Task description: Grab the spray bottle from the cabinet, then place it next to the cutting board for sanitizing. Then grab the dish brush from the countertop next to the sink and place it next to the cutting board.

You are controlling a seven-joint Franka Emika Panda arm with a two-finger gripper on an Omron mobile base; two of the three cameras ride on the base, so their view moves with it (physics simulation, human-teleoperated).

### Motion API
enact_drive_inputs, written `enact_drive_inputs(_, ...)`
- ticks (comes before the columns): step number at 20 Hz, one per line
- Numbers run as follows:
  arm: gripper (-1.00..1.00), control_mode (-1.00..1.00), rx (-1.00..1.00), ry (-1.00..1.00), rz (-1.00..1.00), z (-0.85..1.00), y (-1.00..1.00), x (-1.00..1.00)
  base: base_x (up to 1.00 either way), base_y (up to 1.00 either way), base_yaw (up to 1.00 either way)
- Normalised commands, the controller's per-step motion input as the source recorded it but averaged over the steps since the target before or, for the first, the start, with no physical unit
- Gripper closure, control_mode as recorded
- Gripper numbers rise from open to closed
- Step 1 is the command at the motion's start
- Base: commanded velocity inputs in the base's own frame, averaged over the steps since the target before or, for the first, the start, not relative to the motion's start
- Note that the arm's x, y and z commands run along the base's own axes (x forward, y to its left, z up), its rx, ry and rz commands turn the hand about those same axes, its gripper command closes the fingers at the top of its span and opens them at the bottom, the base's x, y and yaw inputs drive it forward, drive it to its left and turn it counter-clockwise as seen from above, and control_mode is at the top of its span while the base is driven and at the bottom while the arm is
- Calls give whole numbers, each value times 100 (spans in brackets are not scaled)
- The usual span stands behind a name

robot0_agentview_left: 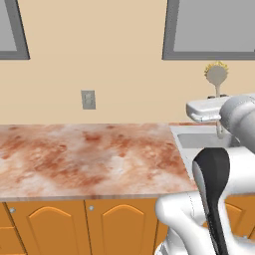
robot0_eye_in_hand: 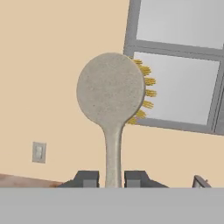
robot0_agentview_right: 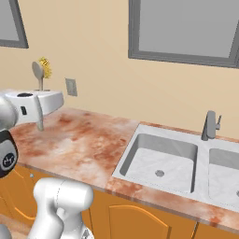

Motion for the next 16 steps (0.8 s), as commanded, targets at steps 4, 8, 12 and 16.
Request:
enact_drive_inputs(4, 100, -100, 1, -25, 0, 3, 0, -62, 0, 0, 0)
enact_drive_inputs(8, 100, -100, 1, -28, 0, 6, 0, -63, 0, 0, 0)
enact_drive_inputs(12, 100, 100, 2, -14, 0, 1, -5, -48, -50, -12, 0)
enact_drive_inputs(16, 100, 100, 0, 0, 0, 0, 0, 0, -100, -42, -6)
